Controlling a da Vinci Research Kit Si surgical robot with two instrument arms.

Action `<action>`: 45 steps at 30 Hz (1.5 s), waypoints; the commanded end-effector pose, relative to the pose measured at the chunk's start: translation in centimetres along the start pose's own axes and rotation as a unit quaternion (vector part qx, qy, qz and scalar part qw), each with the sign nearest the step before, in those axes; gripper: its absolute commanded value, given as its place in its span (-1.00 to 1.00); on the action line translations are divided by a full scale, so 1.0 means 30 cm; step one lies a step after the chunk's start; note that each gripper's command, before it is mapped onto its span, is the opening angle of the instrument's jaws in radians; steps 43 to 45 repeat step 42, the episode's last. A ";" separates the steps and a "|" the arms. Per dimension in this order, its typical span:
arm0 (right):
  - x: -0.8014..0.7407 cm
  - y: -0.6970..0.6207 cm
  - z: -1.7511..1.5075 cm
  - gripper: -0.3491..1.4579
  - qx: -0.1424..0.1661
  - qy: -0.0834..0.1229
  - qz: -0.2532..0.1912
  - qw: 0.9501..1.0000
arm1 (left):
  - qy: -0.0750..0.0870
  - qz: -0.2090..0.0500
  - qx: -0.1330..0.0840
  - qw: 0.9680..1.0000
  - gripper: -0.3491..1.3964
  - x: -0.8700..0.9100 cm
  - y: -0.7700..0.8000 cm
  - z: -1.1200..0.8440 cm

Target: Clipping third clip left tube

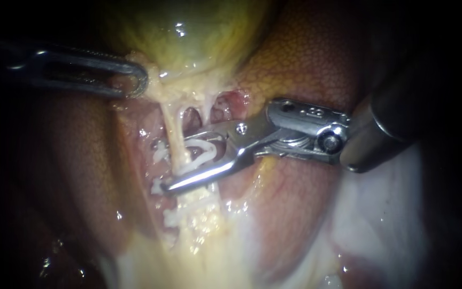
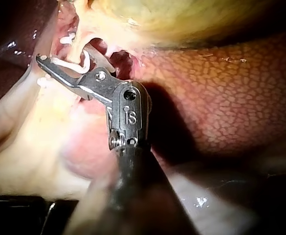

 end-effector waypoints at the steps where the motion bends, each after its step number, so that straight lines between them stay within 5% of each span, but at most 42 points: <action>1: 0.0014 -0.0005 0.000 -0.16 0.004 0.007 0.001 1.000 | 0.000 0.000 0.000 1.000 -1.00 0.0000 0.0001 0.0002; 13: 0.0120 -0.0027 -0.001 -0.33 0.005 0.033 0.008 0.999 | 0.000 0.000 0.000 1.000 -1.00 -0.0001 0.0001 0.0004; 24: 0.0131 -0.0026 -0.001 -1.00 0.002 0.035 0.039 0.999 | 0.000 0.000 0.000 1.000 -1.00 -0.0001 0.0002 0.0005; 45: 0.0121 -0.0014 -0.001 -1.00 0.001 0.035 0.053 0.998 | 0.000 0.000 0.000 1.000 -1.00 -0.0001 0.0003 0.0005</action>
